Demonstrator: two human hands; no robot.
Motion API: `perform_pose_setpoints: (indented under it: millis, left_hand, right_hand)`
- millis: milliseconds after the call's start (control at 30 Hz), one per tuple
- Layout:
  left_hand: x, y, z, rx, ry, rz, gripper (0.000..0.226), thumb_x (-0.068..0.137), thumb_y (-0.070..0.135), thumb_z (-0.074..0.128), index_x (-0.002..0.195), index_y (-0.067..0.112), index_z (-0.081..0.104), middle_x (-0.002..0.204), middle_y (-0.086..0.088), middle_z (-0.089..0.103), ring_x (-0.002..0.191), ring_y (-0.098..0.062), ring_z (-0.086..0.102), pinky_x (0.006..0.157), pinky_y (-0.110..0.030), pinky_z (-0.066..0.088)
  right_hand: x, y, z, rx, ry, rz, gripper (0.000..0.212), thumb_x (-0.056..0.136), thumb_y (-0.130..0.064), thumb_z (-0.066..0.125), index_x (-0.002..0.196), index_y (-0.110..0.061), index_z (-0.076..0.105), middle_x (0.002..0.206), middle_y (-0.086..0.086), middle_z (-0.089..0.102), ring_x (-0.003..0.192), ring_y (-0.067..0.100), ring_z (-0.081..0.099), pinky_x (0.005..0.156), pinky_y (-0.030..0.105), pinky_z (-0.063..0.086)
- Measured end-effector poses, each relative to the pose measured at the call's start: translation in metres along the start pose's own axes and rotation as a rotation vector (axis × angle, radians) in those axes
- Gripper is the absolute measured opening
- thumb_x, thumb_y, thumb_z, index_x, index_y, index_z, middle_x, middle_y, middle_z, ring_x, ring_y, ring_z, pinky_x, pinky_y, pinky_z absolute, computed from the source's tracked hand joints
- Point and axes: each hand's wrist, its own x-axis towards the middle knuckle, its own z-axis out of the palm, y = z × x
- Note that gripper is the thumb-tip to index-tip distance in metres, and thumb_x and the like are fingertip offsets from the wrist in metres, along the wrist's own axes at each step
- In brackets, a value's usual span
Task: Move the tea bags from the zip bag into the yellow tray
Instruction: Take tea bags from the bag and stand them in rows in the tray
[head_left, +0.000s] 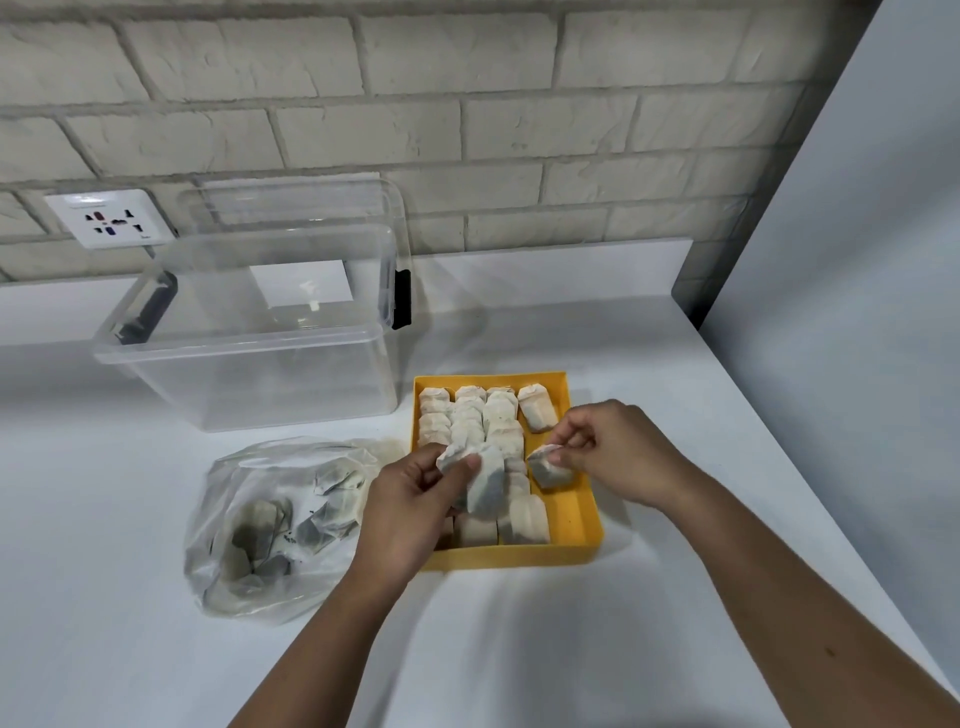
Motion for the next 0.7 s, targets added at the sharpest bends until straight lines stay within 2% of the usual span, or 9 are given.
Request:
perform_pose_setpoints:
  millis: [33, 100, 200, 267, 367, 533, 700]
  left_hand:
    - [-0.001, -0.001, 0.000, 0.013, 0.005, 0.005, 0.015, 0.091, 0.031, 0.070, 0.091, 0.017, 0.075, 0.086, -0.017, 0.075, 0.089, -0.039, 0.070, 0.086, -0.053, 0.056]
    - [-0.001, -0.003, 0.002, 0.037, 0.014, 0.013, 0.015, 0.091, 0.031, 0.070, 0.091, 0.017, 0.075, 0.085, -0.017, 0.075, 0.090, -0.039, 0.069, 0.086, -0.052, 0.056]
    - [-0.002, -0.001, 0.002, 0.017, 0.014, 0.017, 0.012, 0.092, 0.028, 0.068, 0.093, 0.020, 0.077, 0.085, -0.004, 0.078, 0.088, -0.026, 0.074, 0.085, -0.041, 0.058]
    - [-0.002, -0.001, 0.003, 0.008, 0.016, 0.011, 0.012, 0.093, 0.026, 0.068, 0.095, 0.019, 0.077, 0.086, 0.000, 0.079, 0.088, -0.021, 0.074, 0.084, -0.037, 0.058]
    - [-0.001, -0.003, 0.003, -0.022, 0.033, -0.001, 0.012, 0.092, 0.026, 0.069, 0.093, 0.017, 0.077, 0.086, -0.002, 0.079, 0.089, -0.022, 0.074, 0.088, -0.043, 0.058]
    - [-0.002, -0.004, 0.004, -0.040, 0.048, -0.011, 0.010, 0.092, 0.025, 0.069, 0.096, 0.020, 0.077, 0.088, 0.004, 0.079, 0.089, -0.015, 0.074, 0.091, -0.041, 0.058]
    - [-0.001, -0.008, 0.005, -0.039, 0.061, -0.004, 0.014, 0.091, 0.029, 0.070, 0.093, 0.016, 0.075, 0.087, -0.008, 0.078, 0.091, -0.030, 0.072, 0.089, -0.051, 0.057]
  right_hand:
    - [0.006, 0.000, 0.001, -0.081, -0.009, -0.010, 0.004, 0.082, -0.029, 0.075, 0.085, -0.029, 0.072, 0.086, -0.012, 0.067, 0.085, 0.010, 0.062, 0.080, 0.031, 0.050]
    - [0.020, 0.001, 0.006, -0.326, 0.098, -0.024, 0.007, 0.085, -0.036, 0.070, 0.090, -0.031, 0.071, 0.101, -0.009, 0.062, 0.102, 0.015, 0.053, 0.086, 0.033, 0.038]
    - [0.041, 0.013, 0.020, -0.504, 0.275, 0.005, 0.017, 0.087, -0.044, 0.065, 0.097, -0.032, 0.072, 0.123, -0.006, 0.051, 0.121, 0.020, 0.038, 0.093, 0.035, 0.028]
    - [0.051, 0.022, 0.029, -0.493, 0.343, -0.002, 0.016, 0.086, -0.043, 0.067, 0.094, -0.031, 0.074, 0.137, -0.004, 0.048, 0.132, 0.022, 0.031, 0.101, 0.037, 0.025]
    - [0.061, 0.029, 0.037, -0.439, 0.443, 0.049, 0.013, 0.084, -0.041, 0.070, 0.091, -0.031, 0.076, 0.148, 0.000, 0.044, 0.142, 0.027, 0.022, 0.110, 0.043, 0.020]
    - [0.075, 0.026, 0.037, -0.279, 0.424, 0.186, 0.020, 0.085, -0.045, 0.068, 0.098, -0.032, 0.075, 0.152, 0.002, 0.040, 0.147, 0.027, 0.017, 0.114, 0.045, 0.017]
    - [0.084, 0.025, 0.037, -0.291, 0.463, 0.211, 0.017, 0.084, -0.044, 0.070, 0.095, -0.033, 0.076, 0.146, 0.001, 0.048, 0.144, 0.026, 0.023, 0.114, 0.046, 0.018]
